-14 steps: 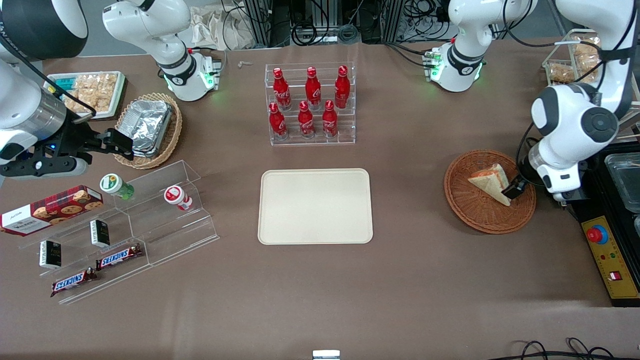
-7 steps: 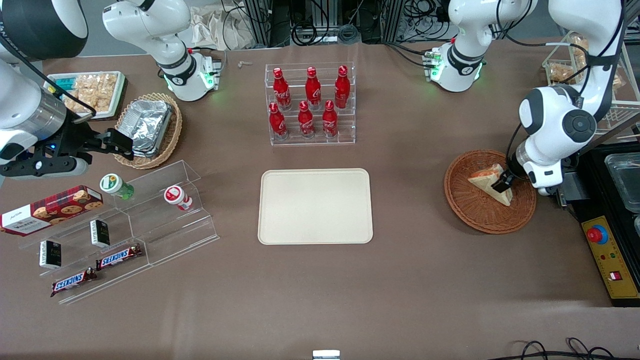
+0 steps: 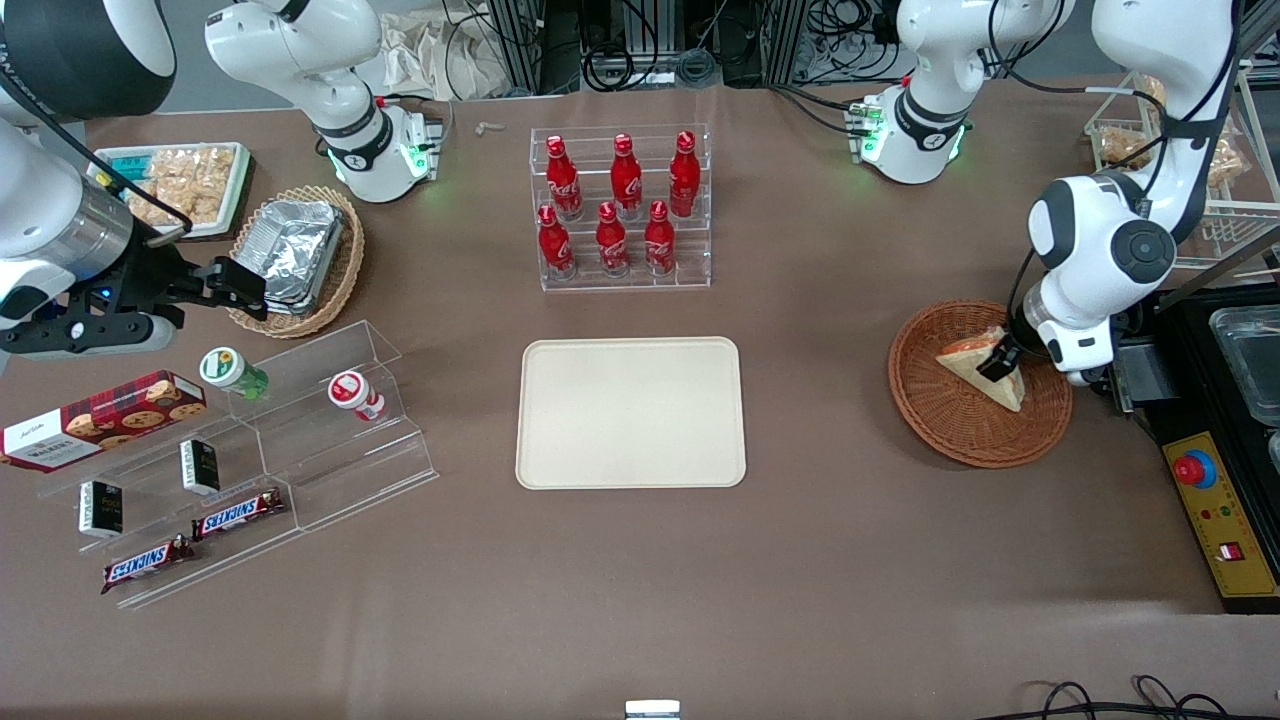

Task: Place sandwich from basket to tray
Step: 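Lower the left gripper and grasp the wrapped triangular sandwich, then lift the sandwich and carry it with the left gripper over the tray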

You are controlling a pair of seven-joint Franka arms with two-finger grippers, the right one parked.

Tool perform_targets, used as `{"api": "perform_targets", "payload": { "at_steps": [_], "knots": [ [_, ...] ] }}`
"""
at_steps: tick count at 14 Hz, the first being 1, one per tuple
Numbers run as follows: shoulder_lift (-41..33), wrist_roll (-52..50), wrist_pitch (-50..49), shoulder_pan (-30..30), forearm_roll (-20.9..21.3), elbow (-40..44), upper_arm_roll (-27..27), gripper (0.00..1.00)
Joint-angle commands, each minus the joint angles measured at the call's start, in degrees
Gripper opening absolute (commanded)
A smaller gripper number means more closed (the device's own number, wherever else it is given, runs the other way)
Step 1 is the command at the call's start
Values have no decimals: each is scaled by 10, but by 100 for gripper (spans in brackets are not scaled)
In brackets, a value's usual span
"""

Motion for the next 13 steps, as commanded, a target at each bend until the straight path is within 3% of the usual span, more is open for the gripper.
{"api": "perform_targets", "payload": {
  "at_steps": [1,7,10,13],
  "knots": [
    [-8,-19,17,5,10,-6,-6,0],
    [-38,-6,-27,1,13,16,-7,0],
    [-67,-3,-213,-4,42,114,-15,0],
    [-57,60,-437,-22,34,310,-19,0]
  ]
}}
